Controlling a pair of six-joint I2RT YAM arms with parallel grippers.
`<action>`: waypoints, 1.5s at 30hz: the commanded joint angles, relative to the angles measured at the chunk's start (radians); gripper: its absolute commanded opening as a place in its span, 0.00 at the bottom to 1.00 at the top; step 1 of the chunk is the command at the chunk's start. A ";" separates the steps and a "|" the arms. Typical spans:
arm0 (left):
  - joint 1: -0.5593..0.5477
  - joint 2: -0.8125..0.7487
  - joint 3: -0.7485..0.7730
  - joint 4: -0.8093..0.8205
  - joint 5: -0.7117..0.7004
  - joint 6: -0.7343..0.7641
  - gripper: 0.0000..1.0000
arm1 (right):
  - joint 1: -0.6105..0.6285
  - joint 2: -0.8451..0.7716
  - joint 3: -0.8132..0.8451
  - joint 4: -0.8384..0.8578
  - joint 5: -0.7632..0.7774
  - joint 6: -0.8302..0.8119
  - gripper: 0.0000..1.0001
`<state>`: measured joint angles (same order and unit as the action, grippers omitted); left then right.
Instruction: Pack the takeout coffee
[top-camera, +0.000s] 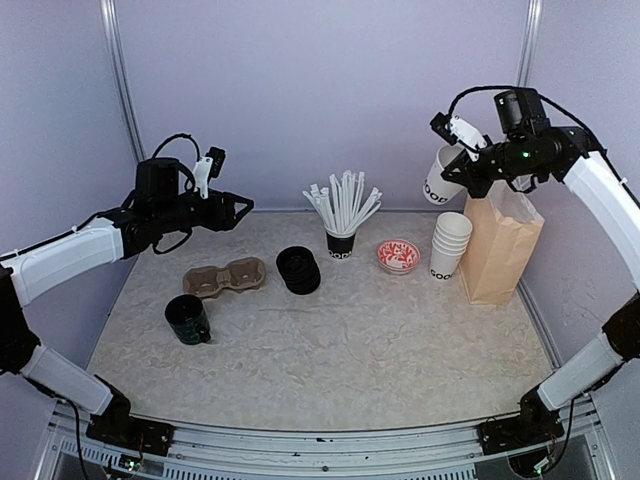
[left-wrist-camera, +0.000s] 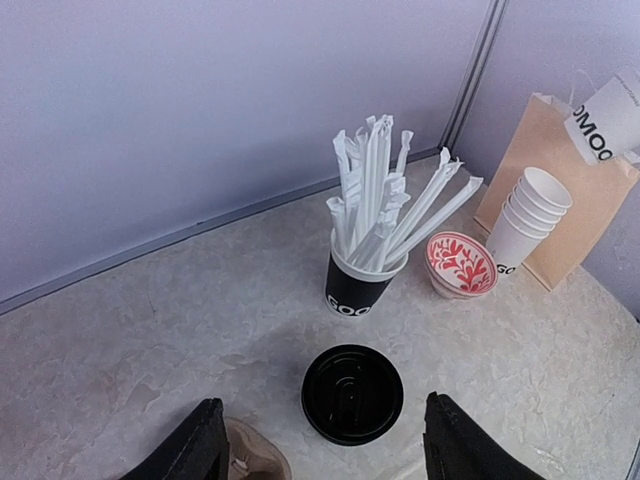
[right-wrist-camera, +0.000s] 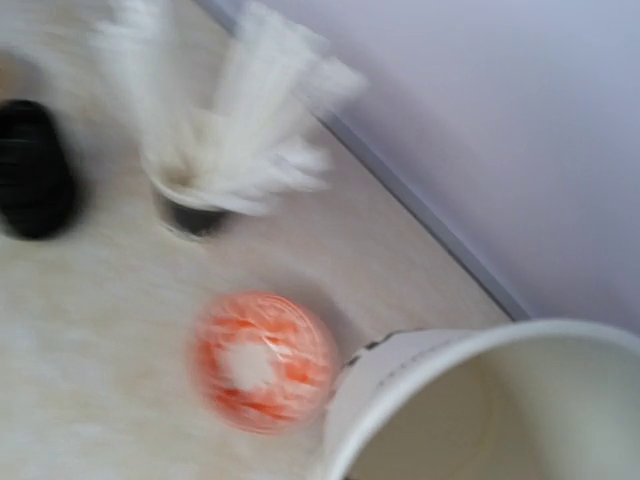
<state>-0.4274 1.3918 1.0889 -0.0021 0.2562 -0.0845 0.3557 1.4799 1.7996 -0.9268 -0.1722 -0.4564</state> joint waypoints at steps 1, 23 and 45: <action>-0.010 0.023 0.109 -0.148 -0.044 0.053 0.66 | 0.182 -0.025 -0.170 -0.051 -0.080 -0.147 0.00; -0.056 0.580 0.679 -0.638 -0.115 -0.098 0.49 | 0.672 0.157 -0.462 0.104 -0.160 -0.271 0.00; -0.093 0.784 0.824 -0.772 -0.108 -0.093 0.36 | 0.641 0.101 -0.401 0.066 -0.217 -0.248 0.37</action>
<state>-0.5106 2.1483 1.8862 -0.7452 0.1425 -0.1829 1.0367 1.6398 1.3449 -0.8246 -0.3351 -0.7124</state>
